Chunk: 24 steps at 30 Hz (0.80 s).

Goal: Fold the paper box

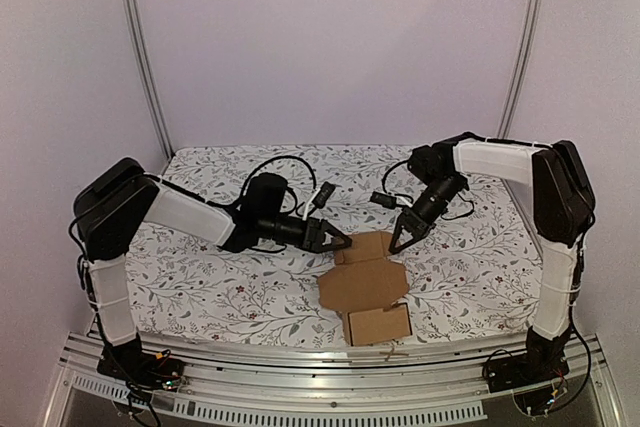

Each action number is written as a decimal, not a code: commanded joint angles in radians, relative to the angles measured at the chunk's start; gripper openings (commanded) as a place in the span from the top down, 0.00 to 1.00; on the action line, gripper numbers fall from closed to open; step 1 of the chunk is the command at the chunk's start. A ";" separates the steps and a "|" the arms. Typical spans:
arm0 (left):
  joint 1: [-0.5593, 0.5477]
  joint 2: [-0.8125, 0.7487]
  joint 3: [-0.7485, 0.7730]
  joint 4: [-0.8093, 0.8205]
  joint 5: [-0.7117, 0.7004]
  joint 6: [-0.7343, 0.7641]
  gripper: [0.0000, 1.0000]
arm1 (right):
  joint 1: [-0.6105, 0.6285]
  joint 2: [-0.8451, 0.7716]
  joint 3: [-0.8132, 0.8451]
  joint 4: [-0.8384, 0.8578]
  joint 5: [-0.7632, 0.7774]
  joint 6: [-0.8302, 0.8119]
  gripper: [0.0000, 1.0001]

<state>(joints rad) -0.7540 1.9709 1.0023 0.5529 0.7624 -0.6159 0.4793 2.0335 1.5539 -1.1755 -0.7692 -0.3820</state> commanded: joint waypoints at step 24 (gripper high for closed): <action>-0.055 -0.087 0.389 -0.874 -0.168 0.667 0.37 | 0.106 -0.127 0.068 -0.139 0.014 -0.141 0.99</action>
<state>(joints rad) -0.7918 1.8332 1.4014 -0.3477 0.5568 0.0292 0.5816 1.9179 1.5997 -1.2835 -0.7044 -0.4938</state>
